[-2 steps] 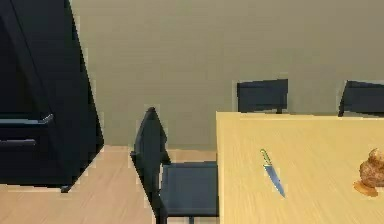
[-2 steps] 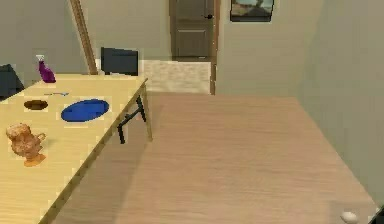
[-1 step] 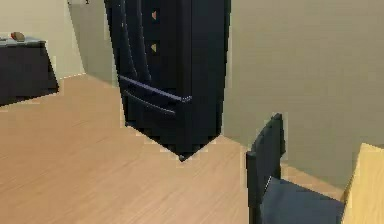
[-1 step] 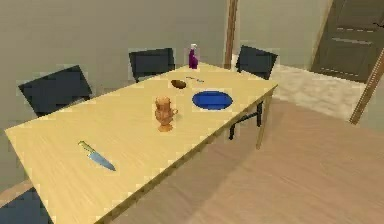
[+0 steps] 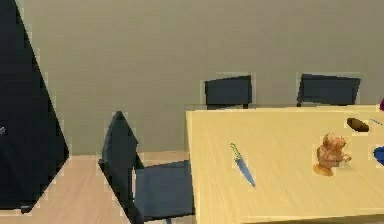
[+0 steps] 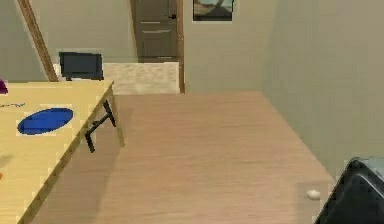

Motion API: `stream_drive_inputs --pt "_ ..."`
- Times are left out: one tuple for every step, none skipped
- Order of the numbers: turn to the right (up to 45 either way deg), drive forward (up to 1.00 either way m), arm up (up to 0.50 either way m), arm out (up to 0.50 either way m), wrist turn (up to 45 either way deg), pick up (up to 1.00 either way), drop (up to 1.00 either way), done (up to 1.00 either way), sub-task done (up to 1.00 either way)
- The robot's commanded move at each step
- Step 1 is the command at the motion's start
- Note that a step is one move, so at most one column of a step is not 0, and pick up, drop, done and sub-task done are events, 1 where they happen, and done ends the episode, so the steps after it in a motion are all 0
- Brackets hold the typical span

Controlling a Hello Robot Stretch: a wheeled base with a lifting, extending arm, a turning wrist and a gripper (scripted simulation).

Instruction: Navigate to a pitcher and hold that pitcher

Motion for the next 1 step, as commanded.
stream_drive_inputs --pt "39.0 0.00 0.00 0.00 0.0 0.00 0.00 0.00 0.00"
